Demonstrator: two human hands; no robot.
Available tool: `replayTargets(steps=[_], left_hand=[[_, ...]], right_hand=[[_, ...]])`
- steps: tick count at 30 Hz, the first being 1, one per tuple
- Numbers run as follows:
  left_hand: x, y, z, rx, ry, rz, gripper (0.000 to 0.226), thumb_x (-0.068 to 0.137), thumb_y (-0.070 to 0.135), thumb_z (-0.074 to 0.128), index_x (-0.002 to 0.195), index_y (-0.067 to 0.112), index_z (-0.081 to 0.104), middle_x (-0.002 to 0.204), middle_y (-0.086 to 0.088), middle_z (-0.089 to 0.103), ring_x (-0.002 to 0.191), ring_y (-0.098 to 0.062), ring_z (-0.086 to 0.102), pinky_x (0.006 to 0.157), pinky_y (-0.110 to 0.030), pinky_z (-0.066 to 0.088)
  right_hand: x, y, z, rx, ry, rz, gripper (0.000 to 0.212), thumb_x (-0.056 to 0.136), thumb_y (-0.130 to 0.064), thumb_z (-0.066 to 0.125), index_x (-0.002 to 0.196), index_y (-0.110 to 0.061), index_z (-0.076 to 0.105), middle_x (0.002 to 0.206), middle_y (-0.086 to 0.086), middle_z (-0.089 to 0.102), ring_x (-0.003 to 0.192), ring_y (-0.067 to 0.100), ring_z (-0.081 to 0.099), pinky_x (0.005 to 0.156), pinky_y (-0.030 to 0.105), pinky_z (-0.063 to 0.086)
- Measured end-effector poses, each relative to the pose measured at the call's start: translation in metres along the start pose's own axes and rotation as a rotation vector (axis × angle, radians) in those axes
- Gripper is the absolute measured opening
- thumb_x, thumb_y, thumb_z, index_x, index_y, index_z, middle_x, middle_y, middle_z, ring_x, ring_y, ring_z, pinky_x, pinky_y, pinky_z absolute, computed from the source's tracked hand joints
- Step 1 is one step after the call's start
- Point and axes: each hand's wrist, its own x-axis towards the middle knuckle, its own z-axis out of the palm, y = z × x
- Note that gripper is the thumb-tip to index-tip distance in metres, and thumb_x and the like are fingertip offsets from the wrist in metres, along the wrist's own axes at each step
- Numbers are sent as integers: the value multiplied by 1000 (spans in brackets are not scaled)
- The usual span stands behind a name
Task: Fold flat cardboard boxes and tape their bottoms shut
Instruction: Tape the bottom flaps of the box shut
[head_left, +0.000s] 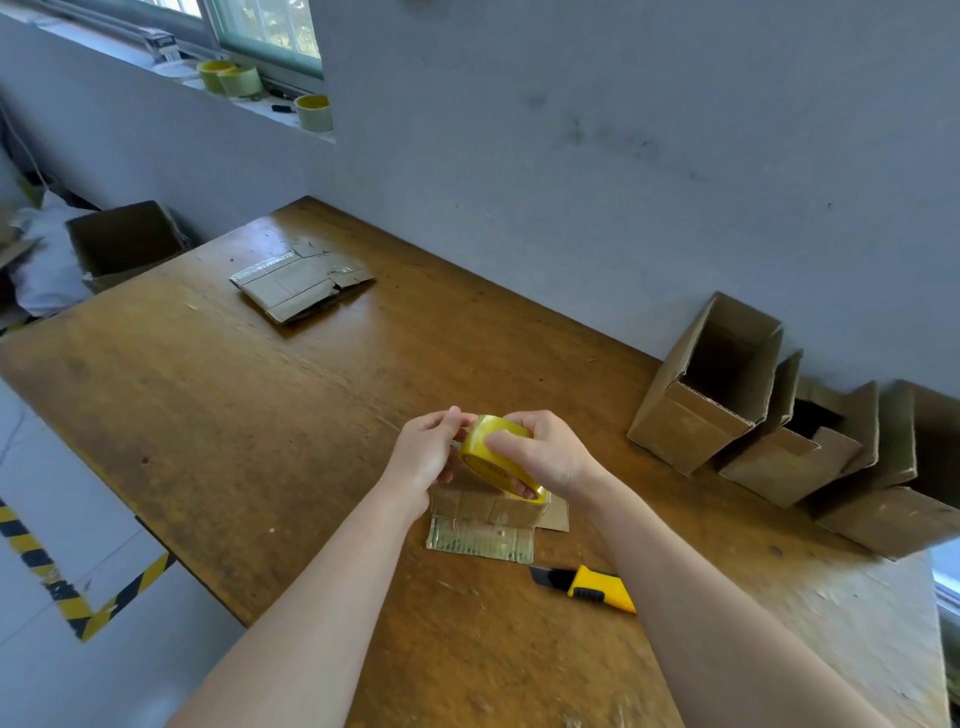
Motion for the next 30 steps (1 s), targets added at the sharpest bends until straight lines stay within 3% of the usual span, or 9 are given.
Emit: replayTargets(steps=[11, 14, 17, 24, 30], left_hand=[[5, 10, -3, -34, 2, 134, 14, 90, 20, 63, 78, 18, 70, 65, 5, 64, 67, -13, 56, 54, -26, 43], [8, 8, -1, 8, 23, 134, 14, 93, 19, 60, 81, 18, 67, 71, 1, 64, 70, -15, 57, 56, -27, 44], [14, 2, 2, 97, 88, 152, 12, 94, 22, 57, 86, 18, 65, 81, -2, 64, 75, -15, 58, 59, -27, 46], [29, -20, 5, 151, 174, 90, 23, 97, 21, 53, 75, 14, 57, 73, -6, 60, 66, -19, 53, 53, -31, 44], [37, -27, 5, 161, 215, 84, 22, 96, 18, 54, 75, 11, 57, 80, -10, 63, 71, -20, 61, 58, -33, 57]], right_hand=[[2, -2, -1, 2, -15, 30, 34, 68, -46, 54, 82, -18, 66, 72, 3, 63, 58, 10, 58, 46, 16, 46], [2, -1, -1, -9, -5, 22, 36, 73, -47, 57, 87, -16, 67, 80, 6, 66, 65, 13, 61, 53, 21, 51], [1, 1, -3, -71, 23, -10, 34, 84, -47, 62, 90, -15, 69, 90, 7, 68, 83, 20, 64, 73, 36, 55], [-3, 0, -24, 5, 59, -37, 25, 86, -29, 64, 81, -5, 68, 74, 5, 59, 71, 16, 54, 66, 35, 44], [1, -3, -18, -152, 101, -47, 25, 85, -42, 65, 82, -18, 71, 80, 5, 68, 72, 13, 60, 65, 34, 51]])
